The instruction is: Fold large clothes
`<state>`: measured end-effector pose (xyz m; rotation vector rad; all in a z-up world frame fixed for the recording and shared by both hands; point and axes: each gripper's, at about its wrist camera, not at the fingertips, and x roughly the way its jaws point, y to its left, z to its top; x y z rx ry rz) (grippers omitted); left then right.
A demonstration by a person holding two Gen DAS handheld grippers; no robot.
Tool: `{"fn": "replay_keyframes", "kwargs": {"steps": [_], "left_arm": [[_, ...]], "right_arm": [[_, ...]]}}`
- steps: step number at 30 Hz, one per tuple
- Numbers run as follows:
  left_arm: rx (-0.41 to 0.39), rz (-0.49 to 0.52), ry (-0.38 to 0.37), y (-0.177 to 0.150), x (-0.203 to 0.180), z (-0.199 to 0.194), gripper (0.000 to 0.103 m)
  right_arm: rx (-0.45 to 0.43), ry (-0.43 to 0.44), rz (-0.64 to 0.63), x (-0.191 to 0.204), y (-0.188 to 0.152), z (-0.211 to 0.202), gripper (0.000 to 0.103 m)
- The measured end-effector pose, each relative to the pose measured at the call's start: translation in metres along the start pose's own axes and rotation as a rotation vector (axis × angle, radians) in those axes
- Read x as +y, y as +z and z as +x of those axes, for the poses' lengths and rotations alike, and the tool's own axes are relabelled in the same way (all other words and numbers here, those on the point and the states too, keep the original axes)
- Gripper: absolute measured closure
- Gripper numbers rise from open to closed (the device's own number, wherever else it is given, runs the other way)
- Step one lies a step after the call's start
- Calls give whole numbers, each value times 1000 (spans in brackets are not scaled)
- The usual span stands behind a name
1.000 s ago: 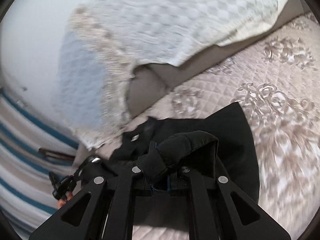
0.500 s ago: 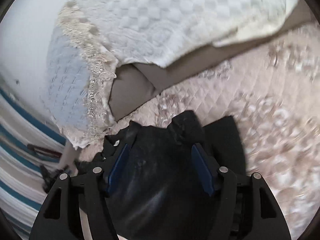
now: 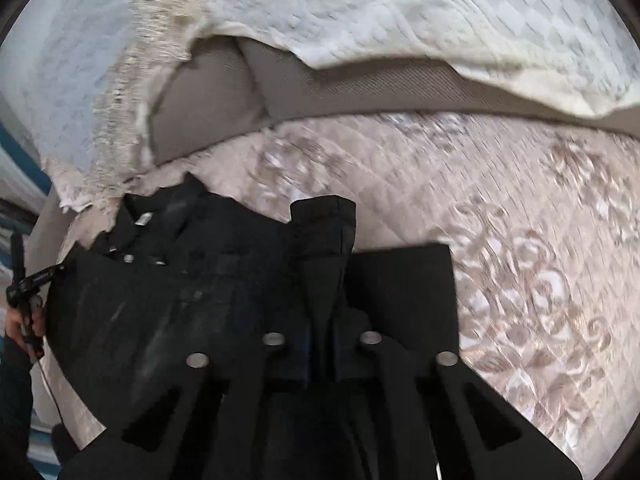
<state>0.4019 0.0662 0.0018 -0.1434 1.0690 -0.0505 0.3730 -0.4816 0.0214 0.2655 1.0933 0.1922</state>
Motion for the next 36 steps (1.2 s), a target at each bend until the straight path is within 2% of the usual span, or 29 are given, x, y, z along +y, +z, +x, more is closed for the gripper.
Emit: {"fn": "replay_keyframes", "kwargs": {"steps": [1,4,6,9,12,14,16,21,24,25,26,28,30,31,32,36], "left_arm": [[-40,6,3,0,-1,-7,96],[-188,-36,-17,7,6,-35,99],[-216,-74,-12,11,12,-34,99],[-209,-61,45,12,10,-14,99],[-161,-63,87,7,12,12,98],[-143,-78,100,2,16,24,97],[-148,-86,105,1,18,28,96],[-128,-82,135,7,18,24,88],[-171,-86,111,7,18,-10,88],[-188,-90,96,3,19,-25,88],[-218,-94,68,-2,20,-43,87],[-258,-88,52,-17,17,-72,81],[-300,-54,12,-42,9,-103,77],[-314,-45,-12,-56,3,-114,71],[-317,-32,-33,-66,-5,-120,65],[-259,46,-108,-103,-33,-114,65]], "right_arm": [[-28,-4,-15,4,1,-5,99],[-144,26,7,2,9,-25,99],[-174,14,46,-5,14,-24,99],[-153,-24,102,-17,16,-2,99],[-102,-81,105,-23,12,25,98],[-83,-118,85,-24,9,37,94],[-81,-127,84,-26,7,44,93],[-83,-148,80,-26,10,51,83],[-124,-122,117,-21,8,23,80],[-149,-107,113,-20,4,10,75],[-179,-98,102,-15,-2,-7,65],[-229,-101,80,-5,-22,-39,59],[-244,-84,53,5,-45,-59,59],[-246,-84,39,10,-57,-65,59],[-248,-75,17,18,-72,-70,59],[-219,-85,-31,33,-116,-59,59]]}}
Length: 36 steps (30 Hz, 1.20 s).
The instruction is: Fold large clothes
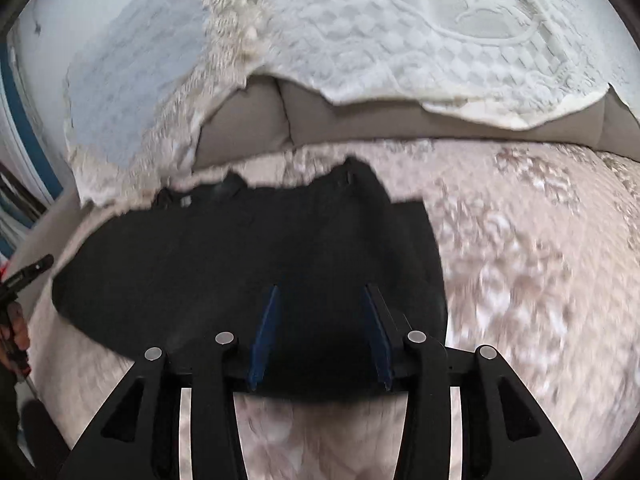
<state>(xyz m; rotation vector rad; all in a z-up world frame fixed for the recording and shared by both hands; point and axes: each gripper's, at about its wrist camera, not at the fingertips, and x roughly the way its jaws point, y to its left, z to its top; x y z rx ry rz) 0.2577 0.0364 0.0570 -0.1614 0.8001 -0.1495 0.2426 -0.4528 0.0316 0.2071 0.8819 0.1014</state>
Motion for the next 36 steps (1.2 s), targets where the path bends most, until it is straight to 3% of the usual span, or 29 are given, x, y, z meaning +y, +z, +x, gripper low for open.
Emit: {"fn": "replay_keyframes", "kwargs": {"steps": [4,8,13,15,17,19,22,24,26,28,36], "left_arm": [[150,4,21,-18,-10,52,65],[133,-19,22,-12,-16,40,65],[37,33,46,-11,-20,1,65],[49,0,100,-13,-3,5,65],[114,-74,149,-16,22,21,65],[134,-94,130,-20,30,27,66],[129,-62,150,-17,21,17,66],[115,-84,113,-16,19,2,65],[89,-95,104,-21,18,-15,60],[68,-121,95,-30,21,-31,49],[129,-244,122,-65,53,-40,44]], "right_arm": [[104,-69,-1,-18,-18,37,66],[71,-72,14,-11,-7,18,66],[-6,-84,6,-2,-11,-20,65],[4,-115,29,-14,-17,-17,65],[63,-166,68,-31,-25,-2,65],[118,-156,122,-47,-32,13,64],[85,-131,164,-46,-31,0,62],[71,-115,184,-44,-32,-13,61],[54,-80,208,-42,-37,-26,46],[39,-20,252,-41,-48,-39,37],[86,136,390,-35,-91,-39,34]]}}
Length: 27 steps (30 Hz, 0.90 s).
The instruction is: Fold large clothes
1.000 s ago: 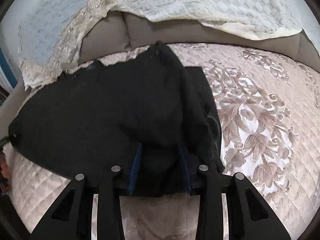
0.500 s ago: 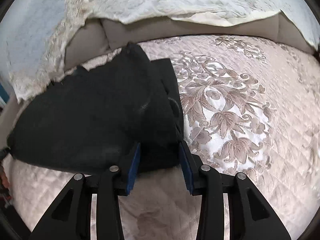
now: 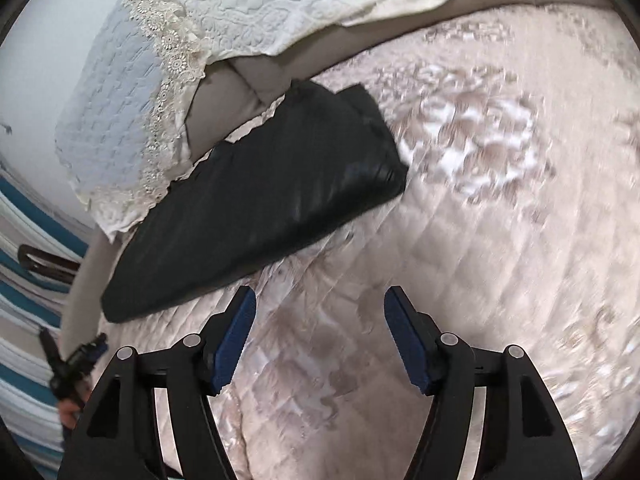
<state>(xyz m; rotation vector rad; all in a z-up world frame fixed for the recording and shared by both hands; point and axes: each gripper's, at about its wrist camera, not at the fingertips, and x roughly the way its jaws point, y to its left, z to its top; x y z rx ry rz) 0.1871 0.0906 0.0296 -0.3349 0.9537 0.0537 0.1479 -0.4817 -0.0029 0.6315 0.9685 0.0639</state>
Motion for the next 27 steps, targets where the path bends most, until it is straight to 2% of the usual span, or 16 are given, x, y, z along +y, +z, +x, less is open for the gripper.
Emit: {"fn": "replay_keyframes", "kwargs": {"steps": [2,6,14,16,18,19,20,21,22,23,25,27], "left_arm": [[2,-55,-8,6,10,6,39],[-11,-141,-37,22,20,19,33],[-33,-230,-18,54,36,60,30],[-52,-219,8,56,33,63,30],[-54,-195,53,57,28,67,35],[-50,-179,76,59,25,68,42],[-47,-166,96,60,22,68,48],[-45,-162,103,61,22,68,53],[-38,-159,99,63,22,68,63],[-33,-154,92,65,21,66,72],[-32,-122,94,69,15,60,80],[-46,-98,81,72,10,48,83]], "right_arm": [[0,5,19,0,5,7,30],[-3,43,83,-7,22,23,30],[-49,84,202,-19,57,50,29],[-61,76,214,-18,60,56,29],[-60,49,208,-16,62,60,29],[-57,36,205,-14,64,62,29],[-56,25,203,-13,65,63,34],[-55,10,203,-13,66,62,44],[-55,-34,203,-12,68,62,66],[-53,-43,206,-13,69,61,77],[-57,-18,214,-15,71,56,84],[-68,-11,191,-9,71,44,86]]}}
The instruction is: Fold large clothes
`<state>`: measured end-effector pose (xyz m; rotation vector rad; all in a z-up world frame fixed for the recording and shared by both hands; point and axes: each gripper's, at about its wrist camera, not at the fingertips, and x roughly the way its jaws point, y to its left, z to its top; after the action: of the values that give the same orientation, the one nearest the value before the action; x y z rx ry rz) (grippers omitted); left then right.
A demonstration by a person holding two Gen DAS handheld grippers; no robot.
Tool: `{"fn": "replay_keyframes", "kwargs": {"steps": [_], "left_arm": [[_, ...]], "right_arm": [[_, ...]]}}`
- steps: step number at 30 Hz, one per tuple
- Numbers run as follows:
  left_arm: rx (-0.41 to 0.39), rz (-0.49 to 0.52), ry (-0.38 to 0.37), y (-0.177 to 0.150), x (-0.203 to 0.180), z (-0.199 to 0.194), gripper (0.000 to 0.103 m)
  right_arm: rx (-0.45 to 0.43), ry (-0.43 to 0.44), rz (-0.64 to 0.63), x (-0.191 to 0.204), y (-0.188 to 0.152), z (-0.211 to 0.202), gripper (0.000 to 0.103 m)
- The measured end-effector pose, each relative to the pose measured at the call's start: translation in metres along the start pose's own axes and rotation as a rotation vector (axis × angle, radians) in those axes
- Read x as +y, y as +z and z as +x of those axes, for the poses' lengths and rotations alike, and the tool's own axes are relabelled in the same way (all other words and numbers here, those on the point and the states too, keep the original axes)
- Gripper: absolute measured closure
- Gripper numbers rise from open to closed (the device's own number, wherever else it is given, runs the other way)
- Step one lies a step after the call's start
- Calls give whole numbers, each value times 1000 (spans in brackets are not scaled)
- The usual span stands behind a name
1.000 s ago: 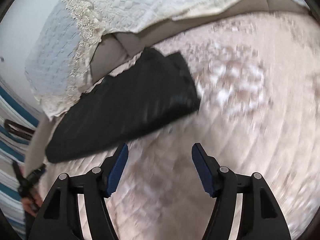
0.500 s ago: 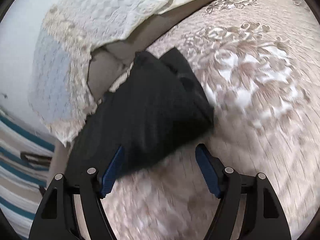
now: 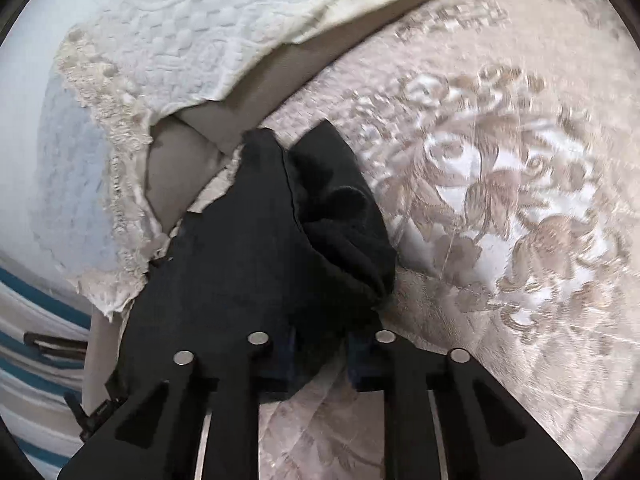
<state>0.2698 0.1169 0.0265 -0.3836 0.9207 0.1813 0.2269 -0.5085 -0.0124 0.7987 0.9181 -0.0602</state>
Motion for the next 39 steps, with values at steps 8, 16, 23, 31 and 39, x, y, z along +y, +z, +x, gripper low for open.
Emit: {"fn": "replay_keyframes", "kwargs": {"steps": [8,16,23,31,39], "left_arm": [[-13,45,-100,-24,2,-65,85],[54,32,-133,-103,30,-123,85],[108,75,-97,-121,33,-109,78],[-37,164,-63,-106,25,-174,68],[-11,267,-191,-97,-35,-114,65]], "right_arm": [[-7,11,-33,0,-28,-68,88],[24,-36,29,-17,-101,-147,88],[85,-108,44,-33,-112,-141,75],[-67,-216,-181,10,-107,-191,50],[-62,-124,-441,61,-108,-128,50]]}}
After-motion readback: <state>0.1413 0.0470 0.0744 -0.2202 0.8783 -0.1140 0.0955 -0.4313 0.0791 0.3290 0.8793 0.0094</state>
